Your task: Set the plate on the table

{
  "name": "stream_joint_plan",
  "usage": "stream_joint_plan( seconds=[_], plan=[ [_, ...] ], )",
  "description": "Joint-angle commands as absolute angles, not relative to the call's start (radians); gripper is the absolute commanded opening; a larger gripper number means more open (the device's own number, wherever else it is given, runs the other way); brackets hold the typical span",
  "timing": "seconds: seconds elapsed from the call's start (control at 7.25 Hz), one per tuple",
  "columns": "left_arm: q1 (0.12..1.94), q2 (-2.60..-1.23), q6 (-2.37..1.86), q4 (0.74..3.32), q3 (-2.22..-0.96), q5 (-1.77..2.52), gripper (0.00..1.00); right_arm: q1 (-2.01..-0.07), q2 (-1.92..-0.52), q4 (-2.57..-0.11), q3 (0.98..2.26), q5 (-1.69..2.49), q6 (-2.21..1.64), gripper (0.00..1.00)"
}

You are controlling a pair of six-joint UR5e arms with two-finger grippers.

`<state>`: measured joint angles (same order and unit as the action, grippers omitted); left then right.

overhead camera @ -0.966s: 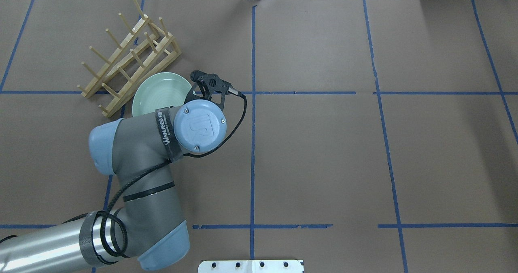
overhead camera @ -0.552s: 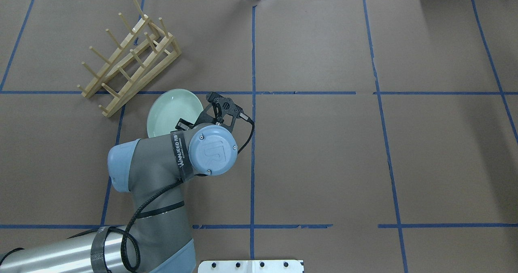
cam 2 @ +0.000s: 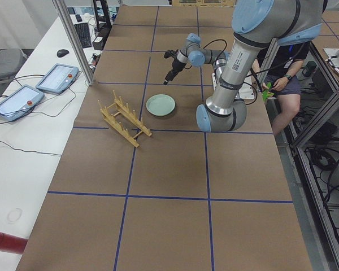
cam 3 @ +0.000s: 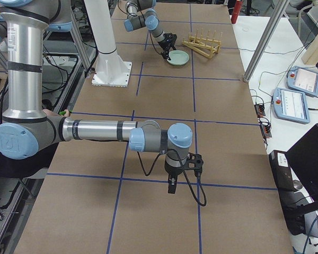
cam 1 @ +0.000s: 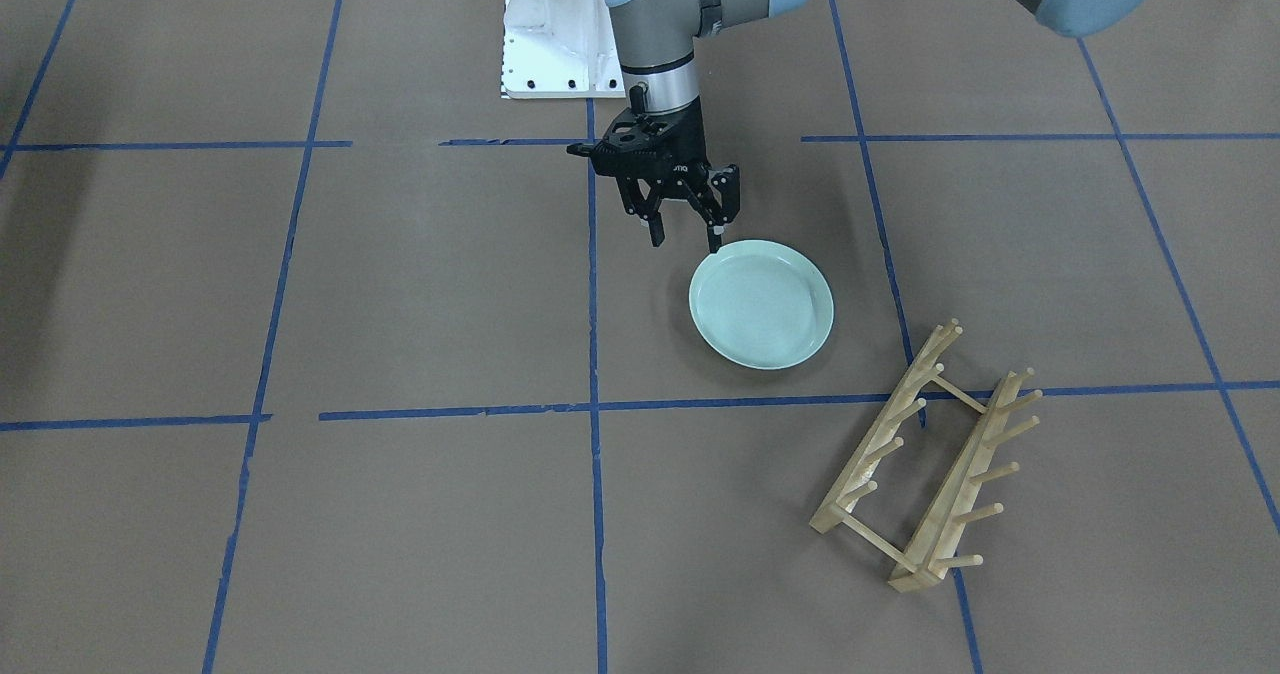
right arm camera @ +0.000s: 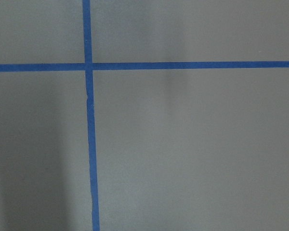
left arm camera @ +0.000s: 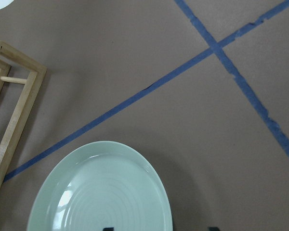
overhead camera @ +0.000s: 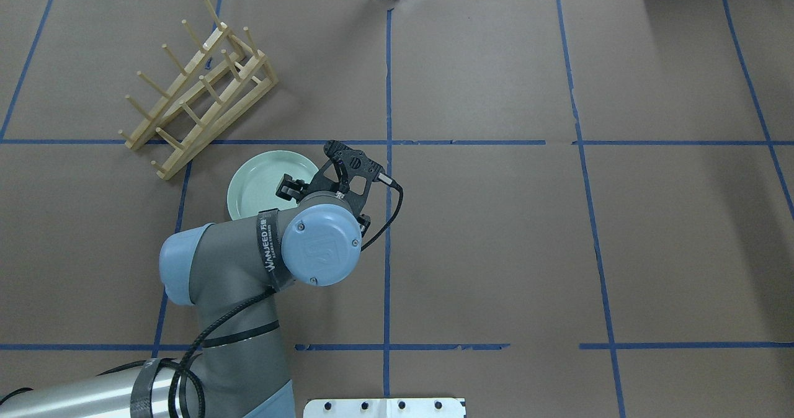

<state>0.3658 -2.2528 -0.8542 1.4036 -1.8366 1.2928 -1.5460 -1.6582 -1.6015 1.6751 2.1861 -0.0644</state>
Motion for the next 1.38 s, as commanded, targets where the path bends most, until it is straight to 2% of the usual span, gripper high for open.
stream_joint_plan(
  seconds=[0.0,0.28,0.69,0.83,1.24],
  plan=[
    [0.581,-2.249,-0.853,1.425,-1.923,1.567,1.0,-1.546,-1.658,-1.601,1.675,2.186,-0.064,1.0],
    [0.748,-2.177,-0.841,1.455,-1.985,1.711,1.0,-1.546,-1.658,-1.601,1.675,2.186,-0.064,1.0],
    [1.114,-1.934,-0.666,1.557,-1.979,2.139,1.0,-1.546,-1.658,-1.601,1.675,2.186,-0.064,1.0],
    [1.206,-1.845,-0.534,1.56,-1.956,2.219,1.0,-1.546,-1.658,-1.601,1.675,2.186,-0.063,1.0],
    [1.481,-1.646,-0.086,1.56,-1.768,2.355,1.0,-1.546,-1.658,-1.601,1.675,2.186,-0.063,1.0]
  ],
)
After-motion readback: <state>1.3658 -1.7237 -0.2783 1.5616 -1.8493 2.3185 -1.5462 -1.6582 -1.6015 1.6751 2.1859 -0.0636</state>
